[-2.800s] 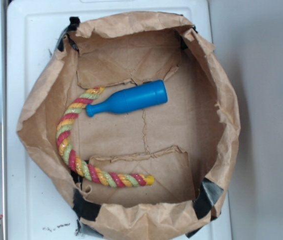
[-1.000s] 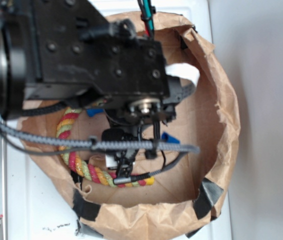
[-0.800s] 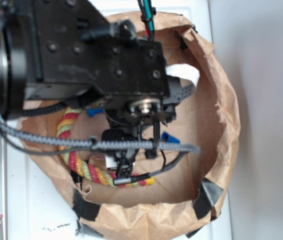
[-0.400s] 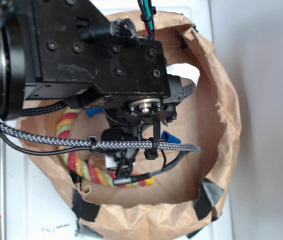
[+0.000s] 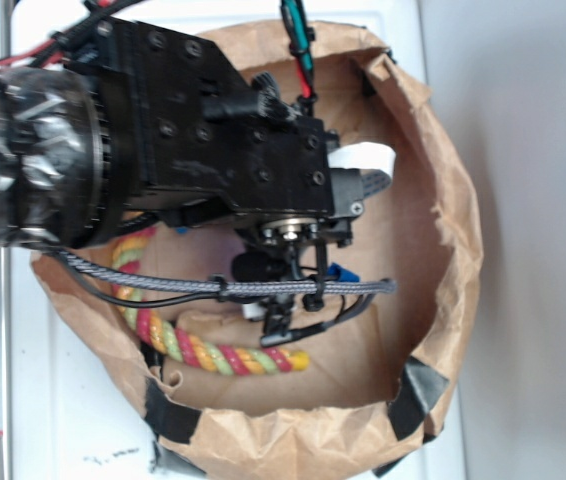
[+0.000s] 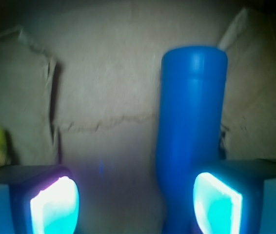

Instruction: Grab the blue bottle.

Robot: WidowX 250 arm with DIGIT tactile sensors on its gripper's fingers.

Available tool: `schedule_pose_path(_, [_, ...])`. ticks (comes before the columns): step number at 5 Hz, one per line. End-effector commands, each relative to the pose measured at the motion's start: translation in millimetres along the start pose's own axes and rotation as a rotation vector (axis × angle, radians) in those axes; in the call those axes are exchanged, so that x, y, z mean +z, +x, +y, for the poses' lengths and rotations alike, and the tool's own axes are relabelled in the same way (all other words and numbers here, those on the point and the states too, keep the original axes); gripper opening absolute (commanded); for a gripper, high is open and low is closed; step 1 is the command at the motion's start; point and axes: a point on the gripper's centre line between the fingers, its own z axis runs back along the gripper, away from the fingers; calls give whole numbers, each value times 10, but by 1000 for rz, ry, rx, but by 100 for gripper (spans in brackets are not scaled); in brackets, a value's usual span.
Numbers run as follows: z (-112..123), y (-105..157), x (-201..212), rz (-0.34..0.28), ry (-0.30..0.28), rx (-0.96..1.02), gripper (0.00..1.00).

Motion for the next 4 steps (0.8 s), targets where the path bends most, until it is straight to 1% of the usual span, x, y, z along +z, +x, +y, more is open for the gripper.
schedule_pose_path(1, [116, 243, -39, -66, 30, 14, 100])
schedule_pose_path(2, [118, 235, -161, -64, 80, -3, 100])
schedule_pose_path(3, [105, 219, -162, -86, 108, -13, 100])
schedule_pose_path(4, [104, 208, -278, -96, 153, -18, 100])
